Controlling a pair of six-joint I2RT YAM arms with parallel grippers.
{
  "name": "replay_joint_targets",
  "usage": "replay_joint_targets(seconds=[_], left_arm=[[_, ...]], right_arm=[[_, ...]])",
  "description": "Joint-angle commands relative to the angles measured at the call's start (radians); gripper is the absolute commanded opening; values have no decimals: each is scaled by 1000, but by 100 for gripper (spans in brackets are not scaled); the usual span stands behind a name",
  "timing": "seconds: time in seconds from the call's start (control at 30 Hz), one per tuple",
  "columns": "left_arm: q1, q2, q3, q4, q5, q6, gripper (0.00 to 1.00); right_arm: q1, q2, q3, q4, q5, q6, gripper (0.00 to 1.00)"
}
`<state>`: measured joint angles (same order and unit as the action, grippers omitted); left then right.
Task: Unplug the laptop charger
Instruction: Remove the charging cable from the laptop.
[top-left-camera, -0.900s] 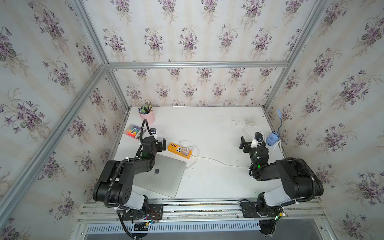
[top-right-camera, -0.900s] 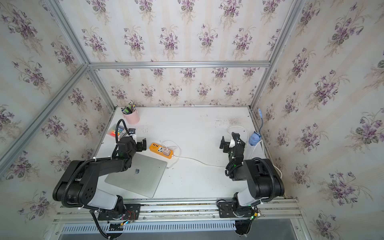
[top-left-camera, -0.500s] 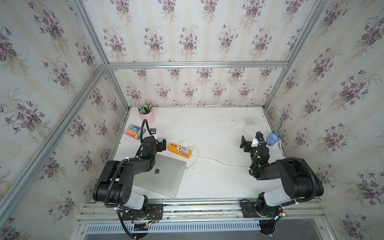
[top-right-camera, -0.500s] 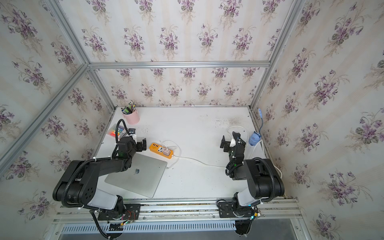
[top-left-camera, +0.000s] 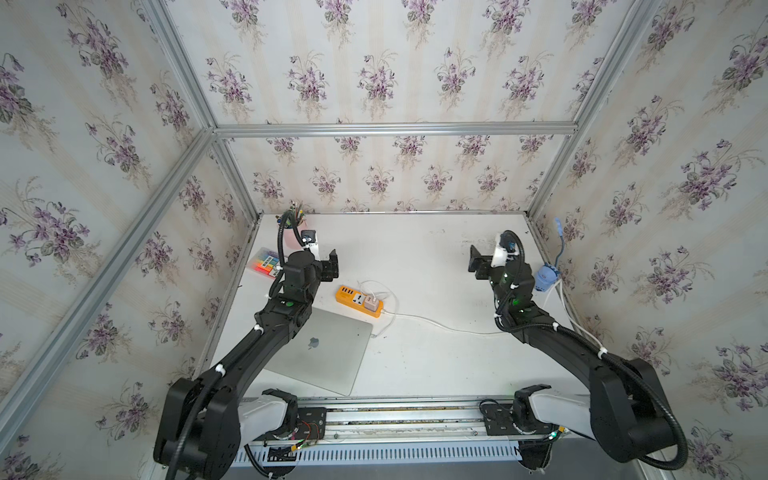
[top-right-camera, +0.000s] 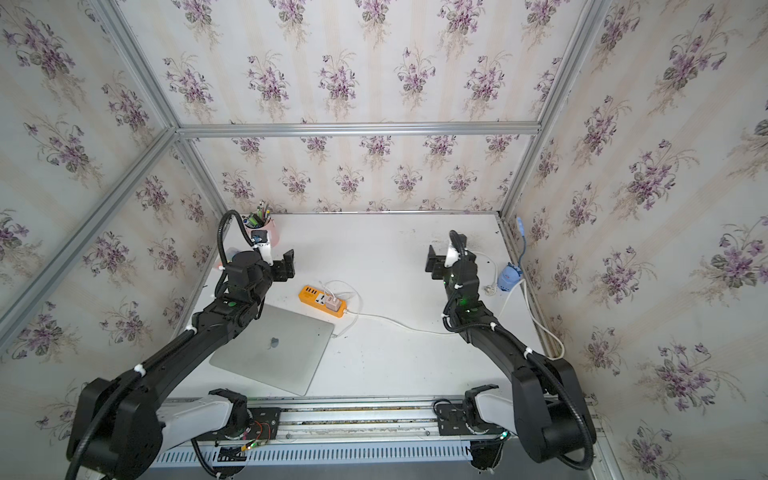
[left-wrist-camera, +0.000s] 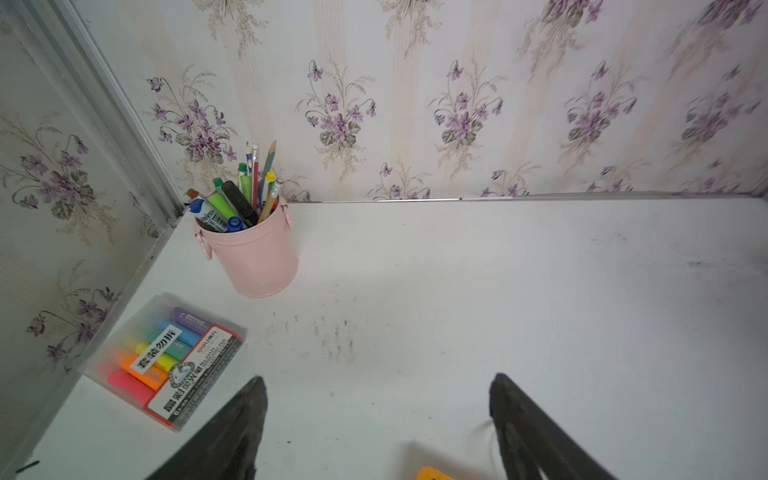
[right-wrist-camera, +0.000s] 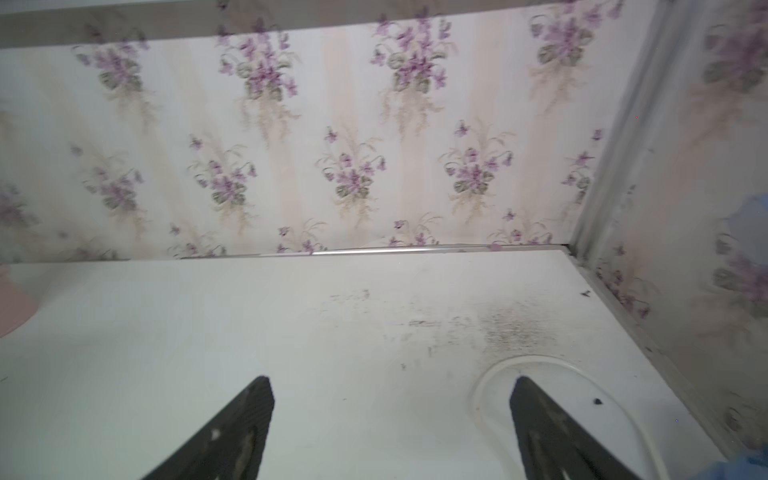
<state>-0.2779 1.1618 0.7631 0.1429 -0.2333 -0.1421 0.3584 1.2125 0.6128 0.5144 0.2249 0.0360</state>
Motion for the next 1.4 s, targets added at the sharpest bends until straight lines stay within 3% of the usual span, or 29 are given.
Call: replay_joint_targets(seconds=[0.0,0.17,0.27,0.33,0.6,0.8,0.97,1.03,1.13,1.37], left_arm=[[-49,1,75,-361,38,-248,72],[-106,17,41,-613,142,-366,60],[-109,-22,-76,-562,266,-442,41],[-117,-45,-138,-531,345,-483,34],[-129,-56,-273,-497,320,-505,13],[-129,6,-273,-482,274,-493,9],[-128,82,-275,-467,265,-491,7],[-129,97,-281,-459,269,-495,6],[-128,97,-298,-444,267,-501,6],[-126,72,-310,-456,259,-505,7]], right_arm=[[153,-19,84,-380,99,-43,90],[392,-36,94,-478,-99,-56,85],[505,-21,36,-407,-122,-47,82],[554,9,19,-385,-134,-46,79],[707,243,51,-318,-161,-63,68],[796,411,167,-302,-102,-118,68],[807,532,261,-310,-66,-146,68],[806,562,282,-315,-55,-163,64],[806,593,308,-337,-58,-181,48],[801,599,296,-333,-91,-200,46]])
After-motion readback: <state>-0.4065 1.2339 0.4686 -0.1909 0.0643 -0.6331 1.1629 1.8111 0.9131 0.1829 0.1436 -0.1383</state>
